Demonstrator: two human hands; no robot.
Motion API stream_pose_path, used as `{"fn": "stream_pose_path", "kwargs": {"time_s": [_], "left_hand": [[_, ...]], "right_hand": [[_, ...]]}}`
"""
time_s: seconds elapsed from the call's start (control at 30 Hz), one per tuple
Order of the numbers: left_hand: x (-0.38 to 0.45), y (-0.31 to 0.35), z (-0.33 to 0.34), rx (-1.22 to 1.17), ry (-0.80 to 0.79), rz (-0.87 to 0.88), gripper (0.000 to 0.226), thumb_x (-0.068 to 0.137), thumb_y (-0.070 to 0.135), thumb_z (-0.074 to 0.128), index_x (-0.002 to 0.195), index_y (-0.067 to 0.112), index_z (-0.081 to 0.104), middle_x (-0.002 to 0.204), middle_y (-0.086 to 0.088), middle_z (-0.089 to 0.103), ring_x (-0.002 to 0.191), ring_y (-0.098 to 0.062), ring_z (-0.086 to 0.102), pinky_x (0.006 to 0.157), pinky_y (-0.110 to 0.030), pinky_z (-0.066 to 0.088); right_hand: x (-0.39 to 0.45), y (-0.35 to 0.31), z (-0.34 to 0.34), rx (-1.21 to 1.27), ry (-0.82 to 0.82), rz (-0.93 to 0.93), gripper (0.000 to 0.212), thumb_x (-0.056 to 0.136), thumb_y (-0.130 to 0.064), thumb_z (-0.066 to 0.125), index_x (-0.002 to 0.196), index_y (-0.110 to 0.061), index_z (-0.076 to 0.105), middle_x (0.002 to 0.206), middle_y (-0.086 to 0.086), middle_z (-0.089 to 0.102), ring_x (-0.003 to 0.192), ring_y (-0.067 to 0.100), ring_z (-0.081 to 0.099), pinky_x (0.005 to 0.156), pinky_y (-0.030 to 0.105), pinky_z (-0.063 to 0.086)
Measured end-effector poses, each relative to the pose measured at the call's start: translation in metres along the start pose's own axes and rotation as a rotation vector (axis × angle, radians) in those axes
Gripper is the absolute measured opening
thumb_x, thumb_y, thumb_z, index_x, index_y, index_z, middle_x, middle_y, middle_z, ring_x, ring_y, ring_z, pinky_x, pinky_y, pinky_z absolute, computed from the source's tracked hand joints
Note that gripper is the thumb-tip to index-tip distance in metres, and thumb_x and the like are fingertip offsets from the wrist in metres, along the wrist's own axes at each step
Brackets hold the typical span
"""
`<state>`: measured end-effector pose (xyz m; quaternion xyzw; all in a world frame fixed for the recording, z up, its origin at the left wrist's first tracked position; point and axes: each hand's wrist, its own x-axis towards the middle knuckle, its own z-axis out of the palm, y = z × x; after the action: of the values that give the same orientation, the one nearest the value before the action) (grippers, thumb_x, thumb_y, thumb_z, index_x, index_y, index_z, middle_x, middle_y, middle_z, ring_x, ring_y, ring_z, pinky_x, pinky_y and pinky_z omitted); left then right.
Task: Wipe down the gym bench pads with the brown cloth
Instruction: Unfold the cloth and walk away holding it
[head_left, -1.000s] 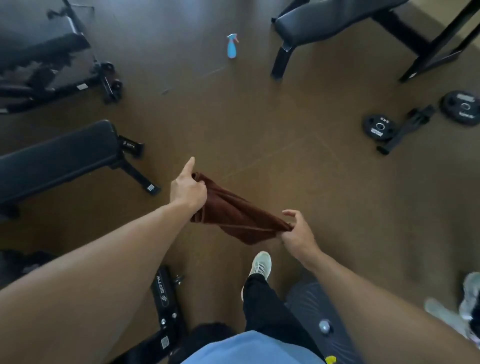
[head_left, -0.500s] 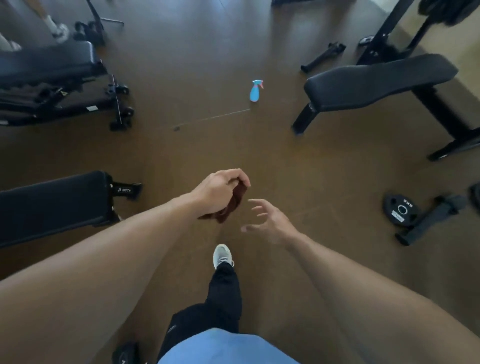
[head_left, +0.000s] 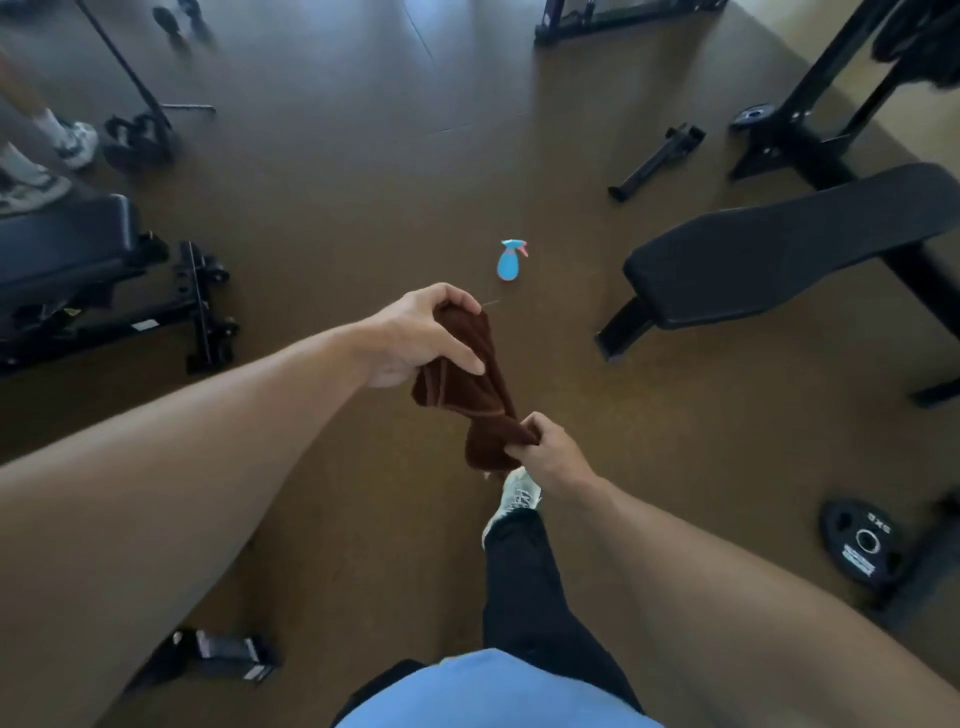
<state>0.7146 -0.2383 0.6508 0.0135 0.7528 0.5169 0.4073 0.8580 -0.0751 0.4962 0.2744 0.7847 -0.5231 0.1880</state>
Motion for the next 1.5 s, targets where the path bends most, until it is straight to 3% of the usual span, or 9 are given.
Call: {"fn": "stream_pose_path", "kwargs": {"time_s": [0.2,0.5,0.73,0.9,1.07,1.17,1.23,1.37,1.5], "left_hand": [[0.154,0.061,-0.071,0.231,0.303,-0.049,0.060,0.071,-0.011,0.073,0.114,0.030,0.066,0.114,-0.006,0.063,0.097,-0.024,0.067,0.077,-0.038,0.062],[0.328,0.115,-0.187,0.912,0.297,-0.061,0.023,0.096,0.042,0.062,0.105,0.020,0.064,0.103,-0.009,0.068,0.094,-0.031,0.065,0.082,-0.041,0.056],[0.487,0.177,-0.220,0.558,0.157,-0.268,0.050,0.093,0.057,0.060,0.109,0.010,0.066,0.107,-0.010,0.068,0.094,-0.030,0.069,0.081,-0.040,0.060],[0.588,0.222,-0.211,0.329,-0.076,-0.342,0.049,0.076,0.003,0.086,0.117,0.006,0.059,0.099,-0.017,0.074,0.081,-0.029,0.077,0.076,-0.043,0.064],[0.694,0.240,-0.180,0.453,0.065,-0.180,0.037,0.083,0.013,0.079,0.115,0.017,0.062,0.097,-0.001,0.068,0.073,-0.015,0.068,0.055,-0.025,0.056],[0.759,0.226,-0.159,0.528,0.048,-0.119,0.034,0.084,0.021,0.079,0.115,0.019,0.065,0.099,0.003,0.068,0.082,-0.012,0.063,0.060,-0.023,0.044],[0.806,0.211,-0.145,0.567,0.066,-0.106,0.030,0.085,0.028,0.077,0.112,0.020,0.067,0.100,0.003,0.069,0.089,-0.016,0.063,0.064,-0.025,0.043],[0.906,0.177,-0.118,0.472,0.151,-0.207,0.025,0.083,0.033,0.076,0.099,0.014,0.074,0.081,0.002,0.067,0.073,-0.019,0.062,0.068,-0.029,0.050],[1.002,0.133,-0.095,0.341,0.163,-0.334,0.025,0.084,0.026,0.080,0.098,0.008,0.071,0.077,-0.002,0.066,0.054,-0.013,0.057,0.047,-0.021,0.054]], "right_hand": [[0.142,-0.081,-0.064,-0.011,-0.004,0.000,0.008,0.092,-0.016,0.059,0.091,-0.021,0.053,0.084,0.002,0.065,0.079,0.020,0.061,0.061,0.031,0.048],[0.315,-0.204,-0.146,0.266,-0.094,0.139,0.031,0.084,0.000,0.058,0.109,-0.018,0.063,0.101,0.016,0.067,0.089,0.029,0.067,0.068,0.042,0.058],[0.429,-0.245,-0.158,0.567,0.165,0.246,0.046,0.097,0.006,0.047,0.115,-0.026,0.075,0.111,0.014,0.075,0.096,0.029,0.076,0.067,0.038,0.064],[0.498,-0.234,-0.166,0.734,0.235,0.393,0.037,0.094,0.008,0.054,0.111,-0.017,0.074,0.109,0.020,0.077,0.087,0.025,0.077,0.069,0.034,0.062],[0.570,-0.211,-0.165,1.050,0.183,0.467,0.035,0.103,-0.040,0.063,0.117,-0.009,0.073,0.115,0.020,0.076,0.101,0.029,0.076,0.096,0.046,0.059],[0.620,-0.188,-0.150,1.056,0.343,0.560,0.010,0.100,-0.014,0.068,0.111,-0.014,0.070,0.117,0.019,0.075,0.100,0.028,0.075,0.093,0.049,0.061],[0.655,-0.170,-0.138,1.085,0.351,0.613,0.029,0.096,0.000,0.071,0.119,-0.016,0.063,0.116,0.013,0.075,0.099,0.027,0.075,0.087,0.046,0.063],[0.736,-0.125,-0.120,1.185,0.314,0.670,0.034,0.097,-0.005,0.071,0.128,-0.016,0.063,0.110,0.006,0.079,0.092,0.024,0.078,0.073,0.037,0.064],[0.817,-0.067,-0.089,1.246,0.357,0.689,0.036,0.098,-0.004,0.069,0.132,-0.015,0.065,0.112,0.006,0.079,0.099,0.027,0.078,0.083,0.041,0.063]]}}
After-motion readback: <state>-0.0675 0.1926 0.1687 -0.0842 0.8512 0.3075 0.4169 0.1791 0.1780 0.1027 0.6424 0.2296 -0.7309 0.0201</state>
